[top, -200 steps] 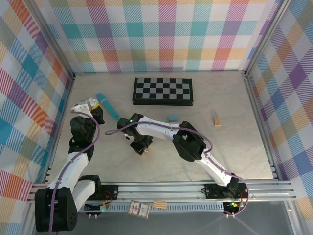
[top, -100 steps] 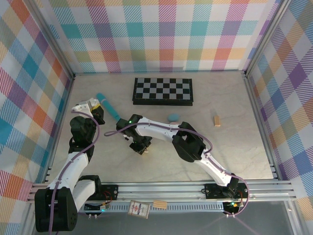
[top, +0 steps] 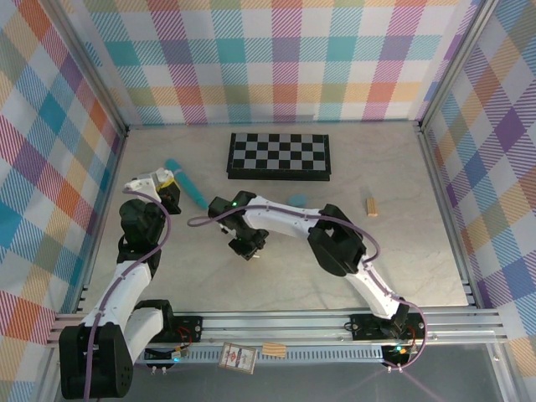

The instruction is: Insert the wireless bluetooth earbuds into the charging case

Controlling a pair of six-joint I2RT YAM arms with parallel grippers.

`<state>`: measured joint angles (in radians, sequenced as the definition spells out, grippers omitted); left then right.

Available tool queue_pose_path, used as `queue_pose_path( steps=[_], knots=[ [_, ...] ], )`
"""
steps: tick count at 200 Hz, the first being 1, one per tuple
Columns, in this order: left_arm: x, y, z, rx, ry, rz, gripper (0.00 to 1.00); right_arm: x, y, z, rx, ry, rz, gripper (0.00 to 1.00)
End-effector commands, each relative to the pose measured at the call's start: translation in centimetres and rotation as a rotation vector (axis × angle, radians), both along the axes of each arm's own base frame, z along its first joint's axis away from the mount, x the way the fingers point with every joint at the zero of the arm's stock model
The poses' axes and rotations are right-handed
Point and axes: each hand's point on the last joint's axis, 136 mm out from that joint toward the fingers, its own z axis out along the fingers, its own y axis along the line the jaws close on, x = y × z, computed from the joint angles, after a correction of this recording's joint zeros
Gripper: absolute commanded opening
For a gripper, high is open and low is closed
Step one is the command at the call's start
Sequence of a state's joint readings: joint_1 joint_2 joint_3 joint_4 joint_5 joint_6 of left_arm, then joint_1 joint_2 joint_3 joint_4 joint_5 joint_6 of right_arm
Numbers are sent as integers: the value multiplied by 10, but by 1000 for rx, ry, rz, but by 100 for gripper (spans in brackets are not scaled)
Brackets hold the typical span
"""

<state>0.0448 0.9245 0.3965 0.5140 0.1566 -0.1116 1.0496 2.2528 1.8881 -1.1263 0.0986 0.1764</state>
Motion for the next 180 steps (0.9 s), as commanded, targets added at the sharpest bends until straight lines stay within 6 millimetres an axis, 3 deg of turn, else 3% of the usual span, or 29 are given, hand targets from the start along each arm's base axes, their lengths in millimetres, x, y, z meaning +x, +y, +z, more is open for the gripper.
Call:
queue_pose_path(
  steps=[1,44,89,132,180],
  knots=[
    [0,-4,13,8,-37,-31,1,8,-4,26,96,-18,-78,26],
    [0,-30,11,8,-50,-127,1,21,-39,41,182,-20,-215,26],
    [-12,-107,18,30,-165,-425,1,36,-82,67,299,-33,-350,25],
    [-32,-176,9,158,-233,-640,1,44,-112,112,461,-70,-438,25],
    [-43,-230,0,249,-313,-719,1,44,-121,170,687,-109,-470,25]
  ],
)
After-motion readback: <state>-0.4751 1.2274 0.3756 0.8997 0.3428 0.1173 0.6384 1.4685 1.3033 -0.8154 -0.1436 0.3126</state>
